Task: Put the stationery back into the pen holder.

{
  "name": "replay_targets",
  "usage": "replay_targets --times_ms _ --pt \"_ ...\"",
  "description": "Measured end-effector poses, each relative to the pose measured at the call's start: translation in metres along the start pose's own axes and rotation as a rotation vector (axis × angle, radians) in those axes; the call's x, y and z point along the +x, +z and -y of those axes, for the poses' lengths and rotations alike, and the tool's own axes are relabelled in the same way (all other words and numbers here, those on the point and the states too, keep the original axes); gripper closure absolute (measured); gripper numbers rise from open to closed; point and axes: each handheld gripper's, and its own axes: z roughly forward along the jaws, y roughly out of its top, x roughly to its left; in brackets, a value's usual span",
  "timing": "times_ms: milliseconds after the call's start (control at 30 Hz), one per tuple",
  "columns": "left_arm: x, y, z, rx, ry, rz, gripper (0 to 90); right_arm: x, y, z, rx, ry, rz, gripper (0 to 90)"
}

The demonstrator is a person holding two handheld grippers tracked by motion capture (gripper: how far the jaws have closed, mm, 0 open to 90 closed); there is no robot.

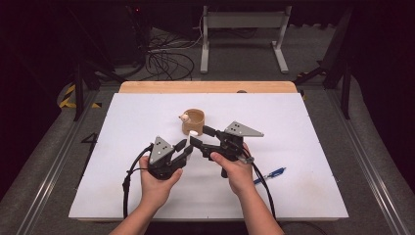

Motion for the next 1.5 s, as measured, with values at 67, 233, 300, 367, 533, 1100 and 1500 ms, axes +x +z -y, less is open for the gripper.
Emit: replay_targets --times_ms 67,233,300,367,533,1100,1500 --pt "-0.001 -0.001 0.0 -0.007 0.002 0.003 69.8 0.001 0.003 0.001 0.004 0.014 -0.004 32.8" --pt "-0.003 -0.002 -0.001 -0.012 0.008 0.011 69.8 -0.001 0.007 0.004 0.009 0.043 -0.009 37.8" --pt "-0.004 -0.002 -0.001 -0.014 0.008 0.013 69.8 -0.002 0.008 0.004 0.006 0.052 -0.014 39.8" --pt "-0.004 -0.003 -0.001 -0.015 0.013 0.015 69.8 -0.002 0.009 0.005 0.002 0.069 -0.024 44.3" --pt "-0.004 -0.004 -0.001 -0.018 0.009 0.019 69.8 -0.004 0.012 0.007 0.003 0.093 -0.044 55.4" --pt "0.0 -0.002 -0.001 0.006 0.002 0.034 69.0 -0.004 0.016 0.009 0.004 0.082 -0.058 67.1" --pt "0.012 0.001 0.002 0.058 0.038 0.034 45.0 -0.007 0.014 -0.002 0.011 -0.073 0.034 67.1"
